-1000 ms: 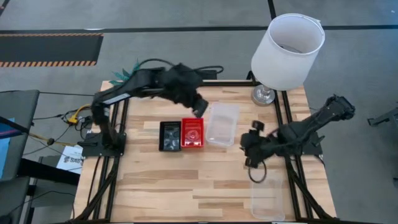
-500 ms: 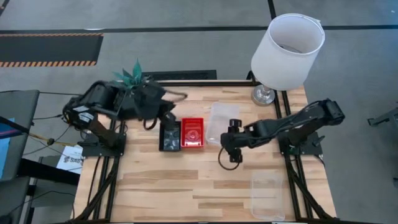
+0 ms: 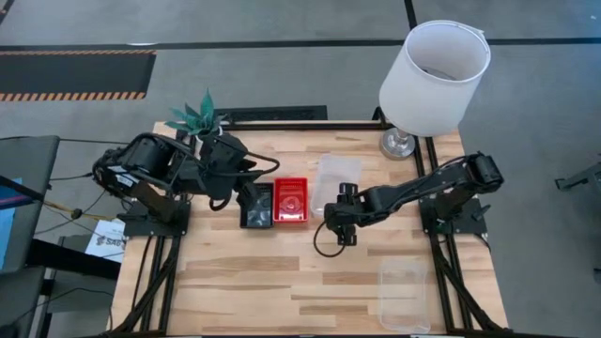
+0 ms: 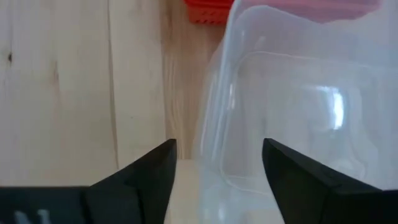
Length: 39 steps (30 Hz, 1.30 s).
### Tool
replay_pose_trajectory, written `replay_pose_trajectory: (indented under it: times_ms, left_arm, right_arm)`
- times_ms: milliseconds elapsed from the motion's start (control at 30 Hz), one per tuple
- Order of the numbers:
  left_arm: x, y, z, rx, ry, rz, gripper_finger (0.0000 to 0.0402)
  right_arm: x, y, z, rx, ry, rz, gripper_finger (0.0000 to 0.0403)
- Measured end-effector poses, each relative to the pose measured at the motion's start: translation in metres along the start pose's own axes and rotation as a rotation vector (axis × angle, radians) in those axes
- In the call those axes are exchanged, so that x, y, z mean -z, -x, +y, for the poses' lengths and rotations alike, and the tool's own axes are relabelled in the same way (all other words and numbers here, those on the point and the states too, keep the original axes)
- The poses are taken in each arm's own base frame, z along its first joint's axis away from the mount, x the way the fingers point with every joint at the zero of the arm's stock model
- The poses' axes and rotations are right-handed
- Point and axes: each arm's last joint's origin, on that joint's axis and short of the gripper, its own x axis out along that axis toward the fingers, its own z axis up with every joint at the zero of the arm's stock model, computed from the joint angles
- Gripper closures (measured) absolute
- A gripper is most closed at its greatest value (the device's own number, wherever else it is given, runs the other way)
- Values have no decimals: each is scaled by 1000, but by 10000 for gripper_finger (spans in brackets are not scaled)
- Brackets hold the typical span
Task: Stack baskets by color
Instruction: Stack the left transparent bin on top of the top transparent bin
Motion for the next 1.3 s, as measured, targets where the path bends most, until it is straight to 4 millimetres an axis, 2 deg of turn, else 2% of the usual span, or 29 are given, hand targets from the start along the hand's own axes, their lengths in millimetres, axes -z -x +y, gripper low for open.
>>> replay_pose_trajectory:
  times_ms: [100,367,533,767,1100,1300]
  left_arm:
    - [0,1,1,2,2,-1,287]
    - [0,2,1,3,-16,-2,287]
    - [0,2,1,3,-17,-1,287]
    - [0,2,1,19,-17,16,287]
    - [0,2,1,20,-12,17,287]
    - [0,2,1,18,-12,14,287]
  right_arm:
    - [-1,1,-1,-1,-29,-8,177]
    - [0,-1,-7,7,-50,12,322]
    - [0,1,-9,8,-47,11,391]
    - [2,7,-9,-22,-46,11,397]
    - [-2,45,-19,-71,-111,-86,398]
    - [-2,42,-23,-62,-128,-70,372]
